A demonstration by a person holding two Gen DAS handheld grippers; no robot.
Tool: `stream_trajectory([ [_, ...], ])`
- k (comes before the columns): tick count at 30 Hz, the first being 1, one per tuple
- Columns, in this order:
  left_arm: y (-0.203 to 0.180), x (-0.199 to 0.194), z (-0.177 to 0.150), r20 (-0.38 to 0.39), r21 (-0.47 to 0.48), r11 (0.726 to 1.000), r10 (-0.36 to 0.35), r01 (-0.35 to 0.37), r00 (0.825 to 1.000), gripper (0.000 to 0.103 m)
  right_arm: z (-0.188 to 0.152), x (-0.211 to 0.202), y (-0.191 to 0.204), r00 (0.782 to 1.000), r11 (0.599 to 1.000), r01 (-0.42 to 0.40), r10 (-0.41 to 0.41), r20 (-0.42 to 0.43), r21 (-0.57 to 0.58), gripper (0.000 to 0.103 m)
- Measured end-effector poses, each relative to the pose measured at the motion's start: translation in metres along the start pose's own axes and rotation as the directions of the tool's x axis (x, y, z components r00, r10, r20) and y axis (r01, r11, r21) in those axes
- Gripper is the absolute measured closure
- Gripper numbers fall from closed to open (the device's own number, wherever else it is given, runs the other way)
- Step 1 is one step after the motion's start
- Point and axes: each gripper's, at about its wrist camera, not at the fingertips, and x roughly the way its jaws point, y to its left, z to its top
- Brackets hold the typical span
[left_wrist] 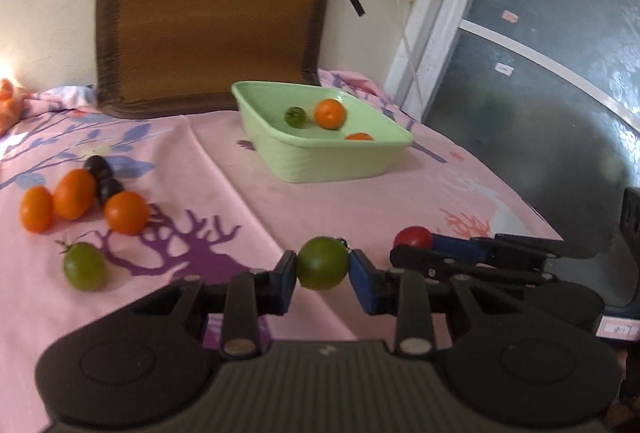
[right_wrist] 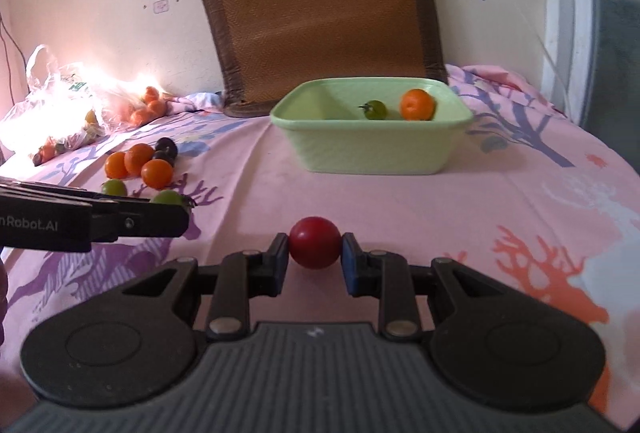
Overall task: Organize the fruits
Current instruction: 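Carry both tomatoes over the green bowl and open both grippers to drop them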
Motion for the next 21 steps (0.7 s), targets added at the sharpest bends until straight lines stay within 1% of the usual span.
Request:
stream_trajectory([
  [2, -0.013, 0.013, -0.001, -0.019, 0.023, 1.000, -0.013, 0.013, 1.000, 0.074, -0.004, -0.008, -0.008, 0.999, 0.999, 0.033, -0.033, 0.011, 0.004, 0.072],
  [4, -0.024, 0.023, -0.003, -0.036, 0.046, 0.999, -0.009, 0.011, 0.999, 0.073, -0.008, -0.012, -0.015, 0.998, 0.998, 0.057, -0.057, 0.014, 0.009, 0.072],
  [6, -0.033, 0.030, -0.007, -0.043, 0.077, 0.997, 0.015, -0.011, 0.999, 0.073, -0.013, -0.013, -0.024, 0.998, 0.998, 0.064, -0.064, 0.005, 0.019, 0.072],
  [8, -0.040, 0.031, -0.010, -0.034, 0.115, 0.993, 0.046, -0.042, 0.998, 0.072, -0.017, -0.011, -0.028, 0.998, 0.998, 0.065, -0.065, -0.002, 0.024, 0.071],
  [11, -0.048, 0.029, -0.013, -0.018, 0.152, 0.985, 0.081, -0.078, 0.997, 0.060, -0.019, -0.012, -0.029, 0.998, 0.998, 0.056, -0.056, 0.011, 0.013, 0.070],
  [13, -0.050, 0.028, -0.013, -0.014, 0.163, 0.983, 0.089, -0.086, 0.996, 0.060, -0.020, -0.013, -0.030, 0.998, 0.999, 0.055, -0.055, 0.017, 0.004, 0.069],
  [14, -0.050, 0.027, -0.013, -0.016, 0.168, 0.982, 0.091, -0.087, 0.996, 0.060, -0.020, -0.013, -0.031, 0.999, 0.999, 0.047, -0.047, 0.018, 0.009, 0.066],
  [16, -0.051, 0.028, -0.014, -0.021, 0.175, 0.981, 0.093, -0.088, 0.995, 0.060, -0.021, -0.015, -0.034, 0.999, 0.999, 0.039, -0.040, 0.020, 0.015, 0.066],
  [19, -0.054, 0.030, -0.016, -0.029, 0.189, 0.979, 0.086, -0.079, 0.996, 0.064, -0.022, -0.016, -0.036, 0.999, 0.999, 0.033, -0.034, 0.021, 0.011, 0.066],
  [21, -0.056, 0.031, -0.018, -0.029, 0.207, 0.976, 0.083, -0.075, 0.996, 0.073, -0.022, -0.017, -0.036, 0.999, 1.000, 0.029, -0.029, 0.023, 0.007, 0.066],
])
